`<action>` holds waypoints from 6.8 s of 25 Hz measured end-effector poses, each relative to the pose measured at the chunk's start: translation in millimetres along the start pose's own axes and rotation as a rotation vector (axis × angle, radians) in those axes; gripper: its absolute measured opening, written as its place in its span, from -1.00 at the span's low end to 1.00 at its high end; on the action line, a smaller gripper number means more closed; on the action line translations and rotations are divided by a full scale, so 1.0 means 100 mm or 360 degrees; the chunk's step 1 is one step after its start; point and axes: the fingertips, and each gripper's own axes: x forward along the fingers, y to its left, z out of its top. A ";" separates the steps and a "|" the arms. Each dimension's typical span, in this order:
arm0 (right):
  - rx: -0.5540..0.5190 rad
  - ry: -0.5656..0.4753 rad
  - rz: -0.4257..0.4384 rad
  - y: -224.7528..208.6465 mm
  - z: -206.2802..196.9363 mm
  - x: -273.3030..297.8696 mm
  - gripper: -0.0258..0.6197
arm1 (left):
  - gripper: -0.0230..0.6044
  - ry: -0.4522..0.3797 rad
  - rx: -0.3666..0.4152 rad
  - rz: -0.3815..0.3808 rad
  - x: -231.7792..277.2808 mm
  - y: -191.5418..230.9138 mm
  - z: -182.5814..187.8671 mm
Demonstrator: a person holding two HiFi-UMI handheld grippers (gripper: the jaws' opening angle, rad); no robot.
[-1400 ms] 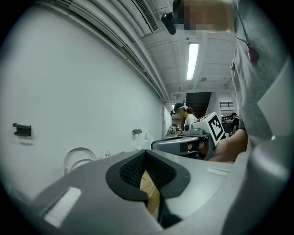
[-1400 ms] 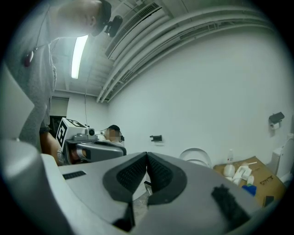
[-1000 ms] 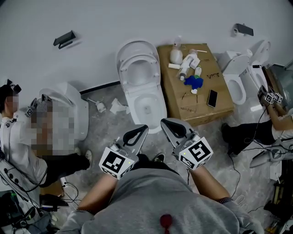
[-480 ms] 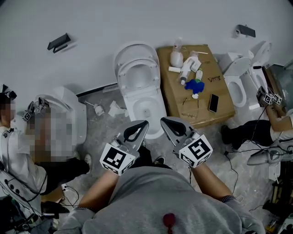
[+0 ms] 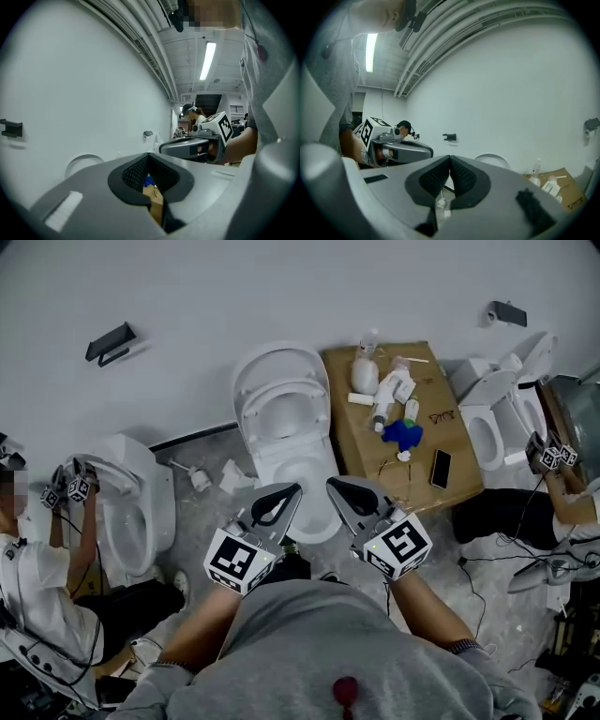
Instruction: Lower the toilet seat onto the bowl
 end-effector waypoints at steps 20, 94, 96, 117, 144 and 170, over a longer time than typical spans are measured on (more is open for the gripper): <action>0.0053 0.0107 -0.0108 -0.64 -0.14 1.30 -0.88 | -0.90 0.0159 0.0014 -0.0028 0.54 1.55 -0.37; 0.0059 0.0370 -0.0289 -1.26 -0.88 1.09 -0.88 | -0.60 0.1500 0.0747 -0.0361 2.29 2.62 -2.29; 0.0062 0.0364 -0.0306 -1.23 -0.88 1.07 -0.88 | -0.60 0.1500 0.0752 -0.0376 2.26 2.54 -2.30; 0.0121 0.0378 -0.0414 -0.89 -1.03 0.94 -0.88 | -0.57 0.1449 0.0677 -0.0506 1.98 1.82 -2.47; 0.0206 0.0408 -0.0319 -0.72 -1.53 0.42 -0.88 | -0.51 0.1511 0.0651 -0.0501 1.62 0.96 -2.92; 0.0264 0.0458 -0.0229 -0.49 -2.01 -0.08 -0.88 | -0.40 0.1595 0.0424 -0.0584 1.31 0.18 -3.46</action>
